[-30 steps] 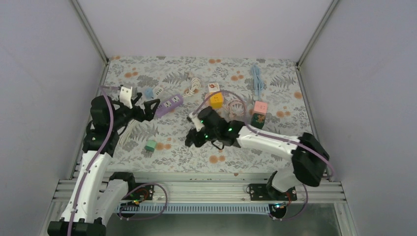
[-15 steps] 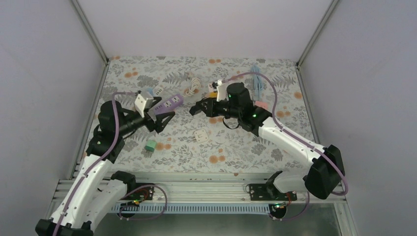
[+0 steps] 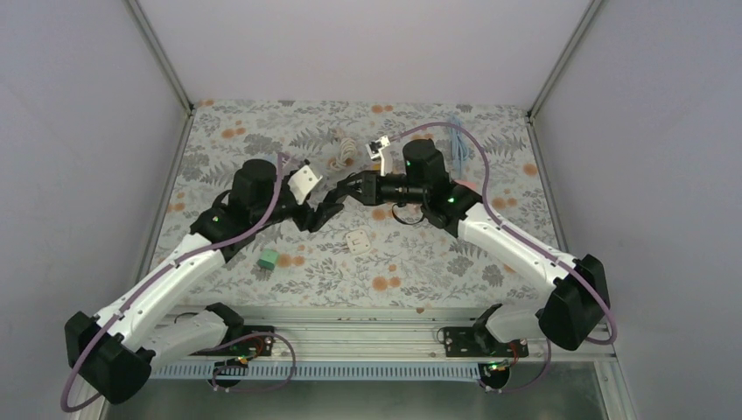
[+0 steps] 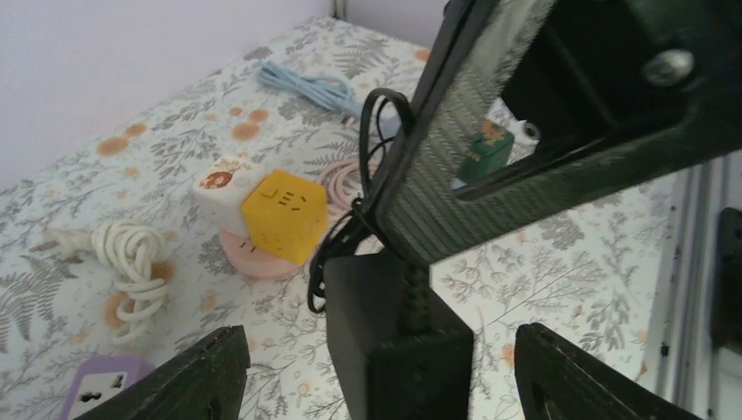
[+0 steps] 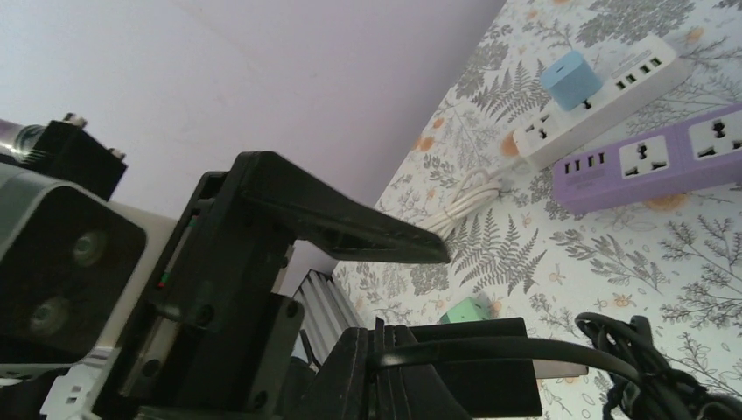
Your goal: Insert the plug
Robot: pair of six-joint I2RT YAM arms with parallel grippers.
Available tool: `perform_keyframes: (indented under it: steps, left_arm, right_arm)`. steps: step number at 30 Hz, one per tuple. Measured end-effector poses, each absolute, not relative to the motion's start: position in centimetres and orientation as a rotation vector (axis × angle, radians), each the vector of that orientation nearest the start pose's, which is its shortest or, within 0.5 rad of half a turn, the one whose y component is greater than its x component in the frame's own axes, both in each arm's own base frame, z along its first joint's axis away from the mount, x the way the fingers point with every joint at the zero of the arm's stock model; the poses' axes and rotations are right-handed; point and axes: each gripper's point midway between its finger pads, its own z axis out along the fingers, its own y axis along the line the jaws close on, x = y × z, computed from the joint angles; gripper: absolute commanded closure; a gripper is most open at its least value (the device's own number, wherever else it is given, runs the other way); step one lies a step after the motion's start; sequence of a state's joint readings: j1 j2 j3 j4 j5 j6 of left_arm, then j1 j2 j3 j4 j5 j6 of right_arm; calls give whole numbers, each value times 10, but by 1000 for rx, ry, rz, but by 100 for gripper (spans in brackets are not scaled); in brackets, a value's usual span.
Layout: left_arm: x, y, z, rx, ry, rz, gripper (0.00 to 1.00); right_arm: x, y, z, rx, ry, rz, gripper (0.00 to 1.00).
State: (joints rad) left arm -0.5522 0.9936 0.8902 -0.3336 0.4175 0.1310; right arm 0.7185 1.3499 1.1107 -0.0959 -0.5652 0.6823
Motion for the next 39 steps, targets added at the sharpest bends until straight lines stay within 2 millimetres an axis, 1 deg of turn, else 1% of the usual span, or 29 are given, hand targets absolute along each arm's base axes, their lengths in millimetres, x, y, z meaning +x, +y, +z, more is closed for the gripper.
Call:
perform_keyframes:
  steps: [1,3,7,12,14,15,16,17,18,20,21,22,24,27,29,31,33,37,38,39]
  left_arm:
    - [251,-237,269,933,1817,-674,27]
    - [252,-238,265,938,1829,-660,34]
    - [249,-242,266,957,1821,-651,46]
    - [242,-244,267,1002,1815,-623,68]
    - [241,-243,268,999,1813,-619,77]
    - [242,-242,269,994,1813,-612,80]
    - [243,-242,269,989,1814,-608,82]
    - [243,-241,270,987,1812,-604,84]
    - [244,-241,269,984,1814,-601,85]
    - [245,-240,269,973,1822,-592,88]
    - [246,-240,269,968,1825,-585,89]
    - [248,-238,268,957,1832,-573,89]
    - [252,-234,266,933,1856,-546,89]
    - [261,-226,262,891,1907,-500,89]
    - [272,-216,263,844,1943,-462,89]
    - [289,-198,265,761,1987,-416,89]
    - [310,-173,266,661,2034,-358,89]
    - [352,-106,268,413,2131,-231,89]
    - [360,-91,270,353,2148,-201,89]
    - [365,-81,271,317,2158,-182,89]
  right_arm:
    - [256,347,299,-476,2094,1434,97]
    - [254,349,298,-489,2095,1448,97]
    - [252,350,300,-504,2086,1464,97]
    - [250,351,302,-513,2078,1480,97]
    - [250,352,304,-519,2073,1487,96]
    - [250,353,306,-523,2069,1491,96]
    - [250,353,306,-526,2067,1494,93]
    - [250,353,306,-526,2067,1496,88]
    - [250,354,306,-527,2069,1499,80]
    - [250,354,305,-525,2075,1504,59]
    - [250,354,304,-522,2078,1503,50]
    - [250,354,303,-518,2082,1501,45]
    - [252,353,302,-516,2081,1485,40]
    - [255,349,301,-494,2080,1443,39]
    - [257,345,301,-474,2079,1415,39]
    - [257,341,302,-463,2075,1388,39]
    - [258,336,302,-453,2073,1363,38]
    - [255,328,298,-435,2082,1328,38]
    - [255,327,297,-433,2084,1322,38]
    - [255,326,295,-429,2086,1314,39]
